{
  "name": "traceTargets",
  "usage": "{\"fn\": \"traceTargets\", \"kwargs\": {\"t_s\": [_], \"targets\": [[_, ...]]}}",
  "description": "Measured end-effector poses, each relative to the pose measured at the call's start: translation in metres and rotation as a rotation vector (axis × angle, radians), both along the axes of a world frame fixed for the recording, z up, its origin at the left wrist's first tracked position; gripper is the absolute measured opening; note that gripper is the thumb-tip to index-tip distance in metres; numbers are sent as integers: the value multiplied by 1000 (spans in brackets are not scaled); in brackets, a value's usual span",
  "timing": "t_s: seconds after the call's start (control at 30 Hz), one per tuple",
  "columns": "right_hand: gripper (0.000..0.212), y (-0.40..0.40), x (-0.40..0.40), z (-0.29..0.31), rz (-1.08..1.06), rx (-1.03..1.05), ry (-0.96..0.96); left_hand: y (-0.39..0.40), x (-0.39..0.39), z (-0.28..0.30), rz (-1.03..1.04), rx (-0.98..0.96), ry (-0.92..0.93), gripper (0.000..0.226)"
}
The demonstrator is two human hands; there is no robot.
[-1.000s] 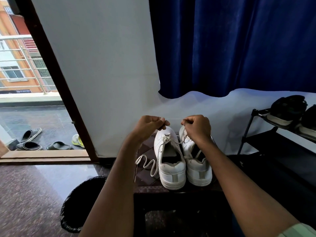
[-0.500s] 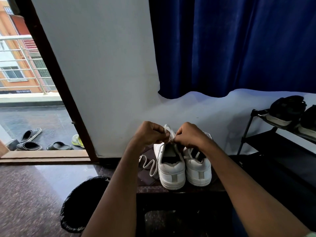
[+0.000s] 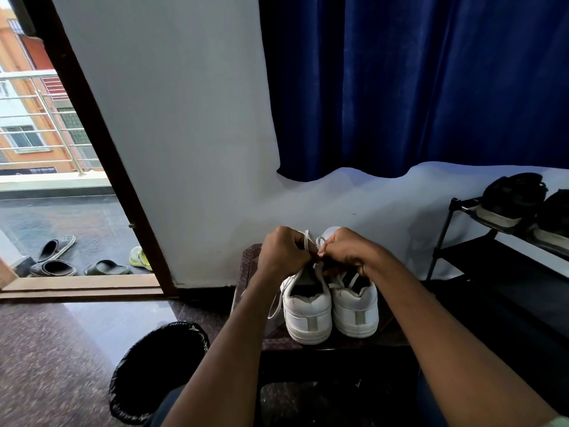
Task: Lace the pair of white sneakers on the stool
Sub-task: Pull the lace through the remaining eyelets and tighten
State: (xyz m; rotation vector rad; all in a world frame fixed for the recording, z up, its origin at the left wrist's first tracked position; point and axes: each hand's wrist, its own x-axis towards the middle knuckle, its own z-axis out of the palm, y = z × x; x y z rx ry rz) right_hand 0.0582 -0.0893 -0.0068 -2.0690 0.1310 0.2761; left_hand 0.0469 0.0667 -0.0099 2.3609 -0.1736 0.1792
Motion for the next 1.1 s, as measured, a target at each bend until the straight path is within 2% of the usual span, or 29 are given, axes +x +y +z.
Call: {"fn": "traceTargets", "kwargs": {"t_s": [0.07, 0.17, 0.3, 0.43, 0.5, 0.63, 0.77, 0.83, 0.9, 1.0, 1.1], "targets": [[13, 0, 0, 0, -3, -5, 5, 0, 2, -3, 36, -16, -17, 27], [11, -1, 1, 0, -3, -7, 23, 0, 4, -5, 75, -30, -23, 20], [10, -2, 0, 3, 7, -4, 42, -2, 2, -4, -5, 36, -3, 10], [23, -5, -5, 9, 45, 1, 45, 0, 4, -2, -20, 34, -18, 29], [27, -7, -7, 10, 77, -19, 42, 2, 5, -1, -36, 14, -6, 24], [21, -7, -8, 9, 106, -94, 20, 8, 7, 1, -68, -165, 90, 14], [15, -9, -9, 12, 88, -56, 20, 12, 8, 5, -60, -400, 256, 10], [12, -12, -9, 15, 63, -3, 27, 14, 10, 7, -31, -479, 295, 9], [21, -13, -9, 18, 3, 90, 24, 15, 11, 9, 8, -576, 305, 10], [24, -17, -5, 19, -92, 334, -8, 17, 14, 12, 68, -729, 292, 13], [20, -22, 2, 23, -166, 629, -59, 17, 15, 12, 131, -782, 259, 7]]}}
